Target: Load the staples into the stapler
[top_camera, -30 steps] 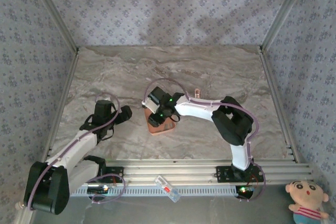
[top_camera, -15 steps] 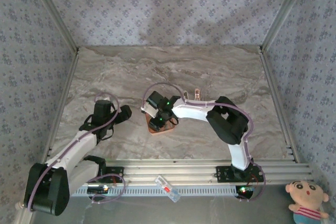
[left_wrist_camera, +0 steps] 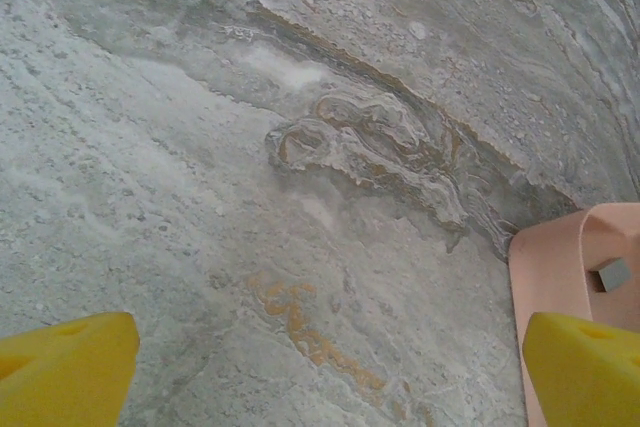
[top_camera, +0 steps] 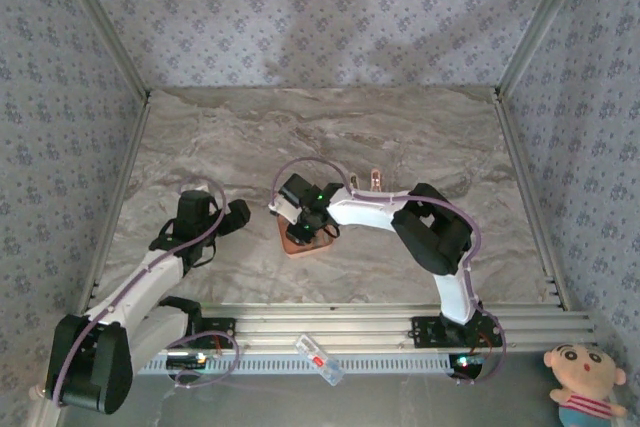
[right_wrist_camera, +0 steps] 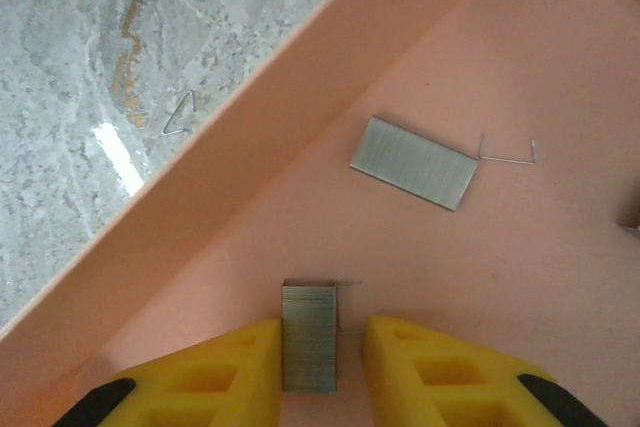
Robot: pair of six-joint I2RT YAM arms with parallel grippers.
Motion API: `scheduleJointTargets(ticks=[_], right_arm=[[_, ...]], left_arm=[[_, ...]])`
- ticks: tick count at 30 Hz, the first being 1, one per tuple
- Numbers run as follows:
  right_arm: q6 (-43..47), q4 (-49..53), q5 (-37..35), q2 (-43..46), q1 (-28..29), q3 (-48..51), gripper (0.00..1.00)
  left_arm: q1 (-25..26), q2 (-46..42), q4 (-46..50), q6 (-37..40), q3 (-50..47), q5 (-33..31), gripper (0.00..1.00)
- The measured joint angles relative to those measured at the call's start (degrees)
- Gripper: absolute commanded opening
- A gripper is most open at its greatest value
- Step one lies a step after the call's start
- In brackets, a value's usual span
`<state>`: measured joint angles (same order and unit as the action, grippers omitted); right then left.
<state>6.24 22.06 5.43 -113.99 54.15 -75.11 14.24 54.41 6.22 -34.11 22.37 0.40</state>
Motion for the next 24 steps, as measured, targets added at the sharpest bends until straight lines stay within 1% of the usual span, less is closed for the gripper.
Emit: scheduleJointTargets(ticks=[7,11,17,21,24], right_arm=[[-4.0,-4.3,-0.3,3.1,-0.3,4.6,0.22],[-7.4,-6.3,-0.6,7.3,-1.4,9.1,0.21],[-13.7,-10.2,-1.9,16.4,-4.8,15.2,0.20],[-18.2,-11.3,-3.3,24.5,-7.6,19.9,0.20],[-21.4,-9.9,-5.0,31.1,-9.6,22.9,0.20]], left_arm=[[0.0,0.0,-0.5,0.2,1.9,1.9,0.98],[0.3,0.0,-1.5,0.2,2.3,2.8,0.97],[2.4,0.1,-1.9,0.7,3.2,3.2,0.97],[5.5,0.9,-2.8,1.6,4.7,3.0,0.96],[8.5,3.0,-3.4,1.7,6.4,2.9,0.96]])
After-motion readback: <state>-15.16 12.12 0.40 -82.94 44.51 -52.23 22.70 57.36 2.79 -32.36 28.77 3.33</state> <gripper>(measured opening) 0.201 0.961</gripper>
